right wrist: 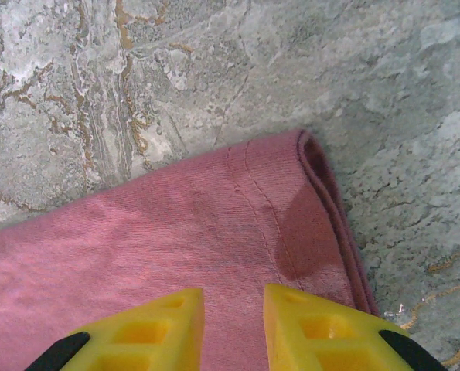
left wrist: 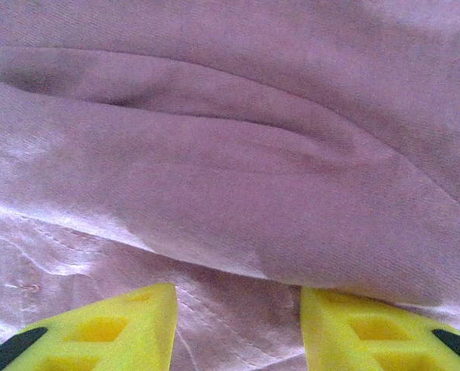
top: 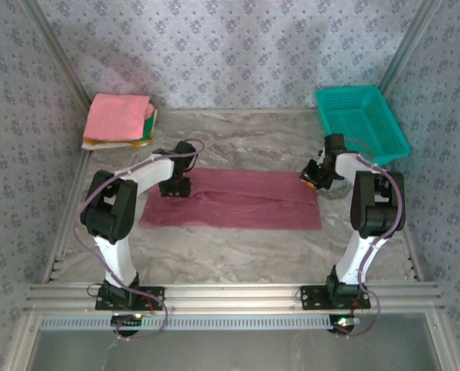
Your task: Fold and stack the t-shirts
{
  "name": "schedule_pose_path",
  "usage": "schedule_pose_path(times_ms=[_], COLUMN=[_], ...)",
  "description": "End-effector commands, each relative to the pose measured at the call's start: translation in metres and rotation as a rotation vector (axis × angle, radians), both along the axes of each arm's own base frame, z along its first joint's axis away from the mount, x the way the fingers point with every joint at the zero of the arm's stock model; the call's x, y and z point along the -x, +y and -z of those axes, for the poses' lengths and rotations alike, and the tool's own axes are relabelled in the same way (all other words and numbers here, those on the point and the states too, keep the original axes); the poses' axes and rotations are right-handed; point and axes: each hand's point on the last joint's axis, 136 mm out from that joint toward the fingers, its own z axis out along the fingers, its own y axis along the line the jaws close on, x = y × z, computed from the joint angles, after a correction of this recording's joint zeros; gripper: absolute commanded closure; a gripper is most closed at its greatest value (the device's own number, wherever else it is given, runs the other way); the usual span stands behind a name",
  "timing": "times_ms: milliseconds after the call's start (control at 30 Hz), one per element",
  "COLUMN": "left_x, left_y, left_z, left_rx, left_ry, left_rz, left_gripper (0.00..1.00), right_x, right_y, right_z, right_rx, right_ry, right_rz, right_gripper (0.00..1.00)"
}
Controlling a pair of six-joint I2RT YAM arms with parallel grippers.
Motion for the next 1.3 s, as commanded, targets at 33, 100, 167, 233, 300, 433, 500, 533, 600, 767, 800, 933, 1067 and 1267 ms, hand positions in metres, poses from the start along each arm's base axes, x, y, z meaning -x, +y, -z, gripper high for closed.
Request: schedule_pose_path(times_ms=[33, 100, 167, 233, 300, 433, 500, 533, 600, 767, 800, 933, 1067, 1267], left_x=[-0.002, 0.000, 0.003, 0.005, 0.007, 0.009, 0.011, 0.012, 0.013, 0.013, 0.012, 0.005, -0.005, -0.015], left_y=[0.008, 0.006, 0.003, 0.002, 0.001, -0.002, -0.004, -0.004, -0.004, 0.000, 0.000, 0.001, -0.002, -0.007], left_z=[0.004, 0.006, 0.008, 0.008, 0.008, 0.007, 0.006, 0.004, 0.006, 0.011, 0.011, 0.006, -0.005, -0.030], left_rx=[-0.057, -0.044, -0.042, -0.040, -0.040, -0.034, -0.032, -0.032, -0.035, -0.060, -0.064, -0.075, -0.071, -0.044], left_ry=[0.018, 0.023, 0.024, 0.028, 0.030, 0.037, 0.037, 0.034, 0.031, 0.037, 0.034, 0.012, -0.019, -0.076], left_rz=[0.022, 0.023, 0.027, 0.029, 0.036, 0.045, 0.050, 0.053, 0.053, 0.054, 0.055, 0.054, 0.057, 0.058], left_gripper=[0.54, 0.53, 0.51, 0.50, 0.50, 0.50, 0.50, 0.51, 0.56, 0.82, 0.89, 1.00, 1.00, 1.00], right_x=[0.004, 0.003, 0.004, 0.004, 0.004, 0.003, 0.003, 0.004, 0.004, 0.004, 0.004, 0.006, 0.006, 0.007], right_y=[0.000, 0.000, 0.000, 0.000, 0.000, 0.001, 0.001, 0.001, 0.000, 0.001, 0.001, 0.000, 0.000, 0.000], right_z=[-0.004, -0.004, -0.003, -0.002, -0.002, -0.001, -0.001, -0.001, -0.002, -0.003, -0.003, -0.004, -0.004, -0.006], right_rx=[-0.012, -0.014, -0.011, -0.011, -0.014, -0.016, -0.017, -0.018, -0.015, -0.019, -0.019, -0.013, -0.012, -0.010], right_ry=[0.004, 0.003, 0.006, 0.009, 0.008, 0.008, 0.010, 0.011, 0.009, 0.007, 0.007, 0.010, 0.009, 0.008], right_rz=[-0.001, 0.001, 0.000, -0.002, -0.002, -0.003, -0.004, -0.004, -0.004, -0.004, -0.006, -0.008, -0.008, -0.009], right_gripper=[0.71, 0.71, 0.71, 0.71, 0.71, 0.71, 0.71, 0.71, 0.71, 0.70, 0.70, 0.70, 0.70, 0.70])
